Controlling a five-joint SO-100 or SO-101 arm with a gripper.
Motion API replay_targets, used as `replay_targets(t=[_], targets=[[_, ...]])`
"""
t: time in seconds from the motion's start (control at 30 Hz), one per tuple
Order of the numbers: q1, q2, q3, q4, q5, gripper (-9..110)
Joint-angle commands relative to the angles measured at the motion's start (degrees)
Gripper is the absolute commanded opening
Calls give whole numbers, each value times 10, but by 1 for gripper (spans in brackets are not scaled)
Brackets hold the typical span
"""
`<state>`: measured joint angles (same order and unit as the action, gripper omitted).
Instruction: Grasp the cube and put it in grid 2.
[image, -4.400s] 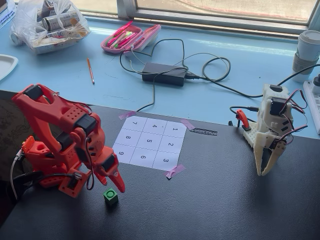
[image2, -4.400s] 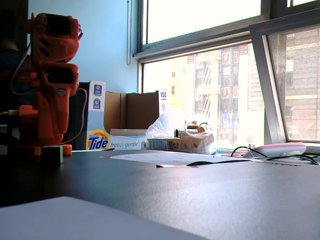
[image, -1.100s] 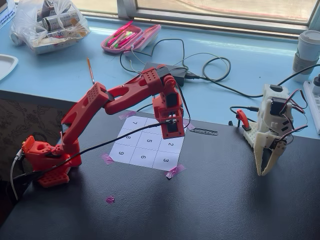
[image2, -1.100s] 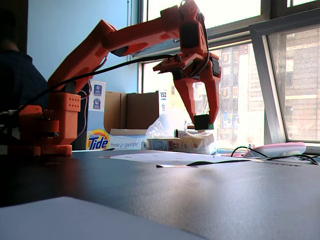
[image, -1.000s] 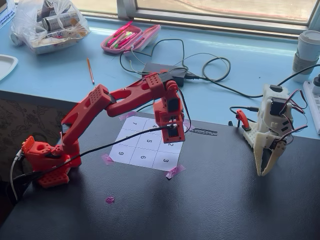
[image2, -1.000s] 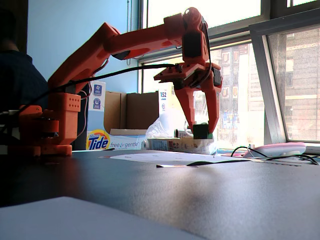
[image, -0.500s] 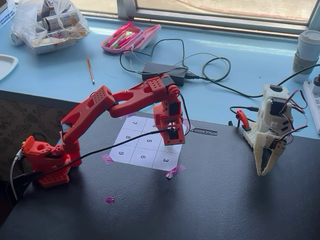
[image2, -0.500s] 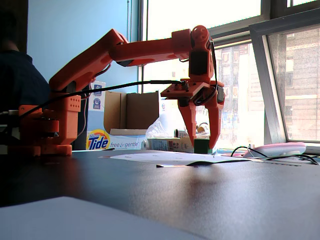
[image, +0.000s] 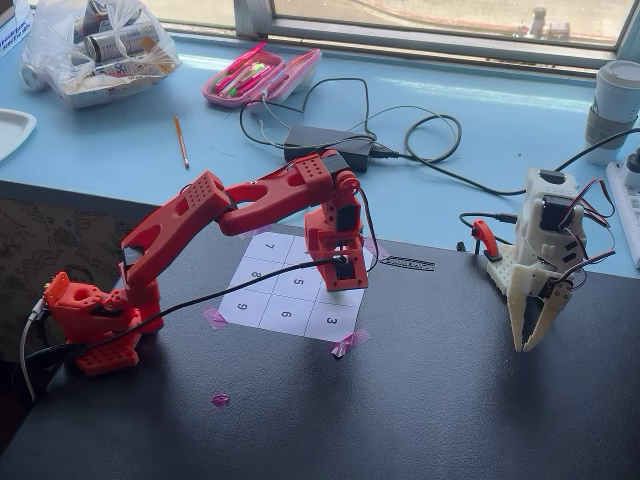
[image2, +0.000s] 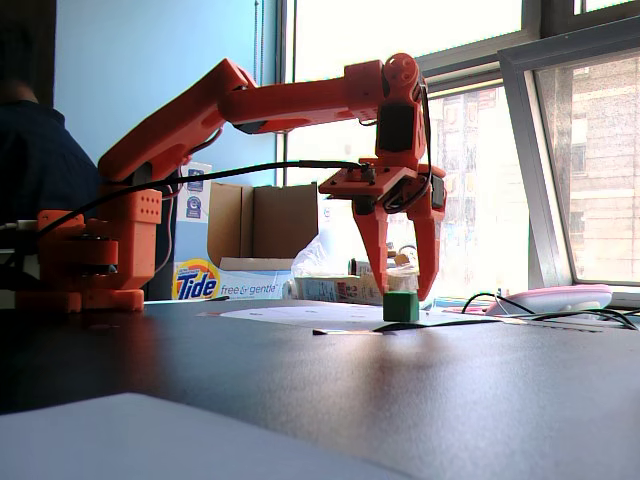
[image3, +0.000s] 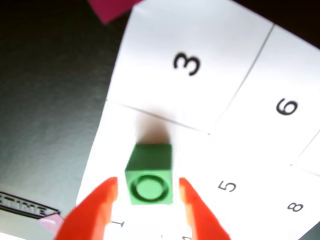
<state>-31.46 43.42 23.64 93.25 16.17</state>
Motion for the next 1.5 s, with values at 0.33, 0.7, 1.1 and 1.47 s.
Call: replay_targets(t=[0.33, 0.7, 1.1, 1.47], targets=[[8, 60, -33, 11, -16, 25], [85, 355, -28, 53, -99, 25], [272, 656, 187, -40, -203, 25], [272, 1060, 596, -93, -223, 25]])
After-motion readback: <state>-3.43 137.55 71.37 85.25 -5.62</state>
